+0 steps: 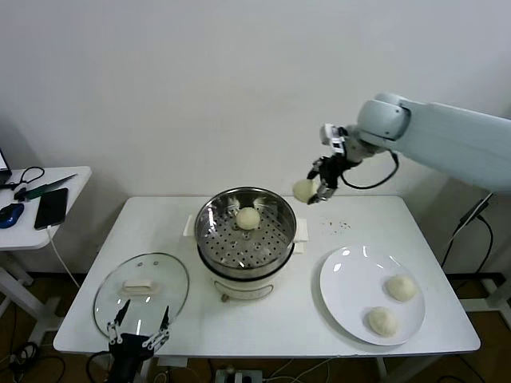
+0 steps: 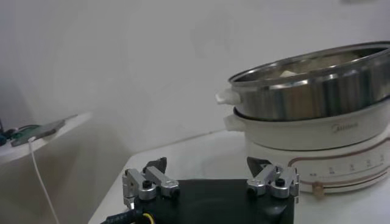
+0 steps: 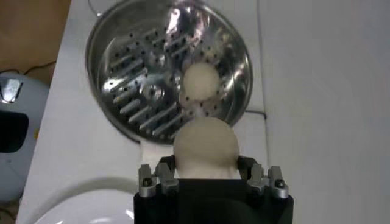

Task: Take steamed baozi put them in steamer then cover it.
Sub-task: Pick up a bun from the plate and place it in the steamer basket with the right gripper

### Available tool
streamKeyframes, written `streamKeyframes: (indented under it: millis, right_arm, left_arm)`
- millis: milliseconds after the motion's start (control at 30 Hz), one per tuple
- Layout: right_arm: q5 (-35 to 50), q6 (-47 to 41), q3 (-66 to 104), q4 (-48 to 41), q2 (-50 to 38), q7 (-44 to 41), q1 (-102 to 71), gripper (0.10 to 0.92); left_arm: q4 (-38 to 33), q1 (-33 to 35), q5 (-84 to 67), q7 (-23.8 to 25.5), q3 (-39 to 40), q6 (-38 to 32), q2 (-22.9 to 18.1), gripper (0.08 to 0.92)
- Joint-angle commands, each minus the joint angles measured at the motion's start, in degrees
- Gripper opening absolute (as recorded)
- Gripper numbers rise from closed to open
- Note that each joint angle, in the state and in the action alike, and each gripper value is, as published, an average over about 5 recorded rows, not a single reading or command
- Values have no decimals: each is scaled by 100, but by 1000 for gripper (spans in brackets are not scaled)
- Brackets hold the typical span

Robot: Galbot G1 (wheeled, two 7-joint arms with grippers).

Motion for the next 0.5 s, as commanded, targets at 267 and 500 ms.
streamKeyframes:
  millis: [267, 500]
  right_arm:
    - [117, -240, 223, -1192, 2508, 299, -884, 664]
    - [-49, -239, 164, -1320, 2727, 333, -1244, 669]
  left_arm:
    - [28, -109, -19, 14, -39, 21, 5, 823]
    - [58, -168, -19, 38, -57, 50, -4, 823]
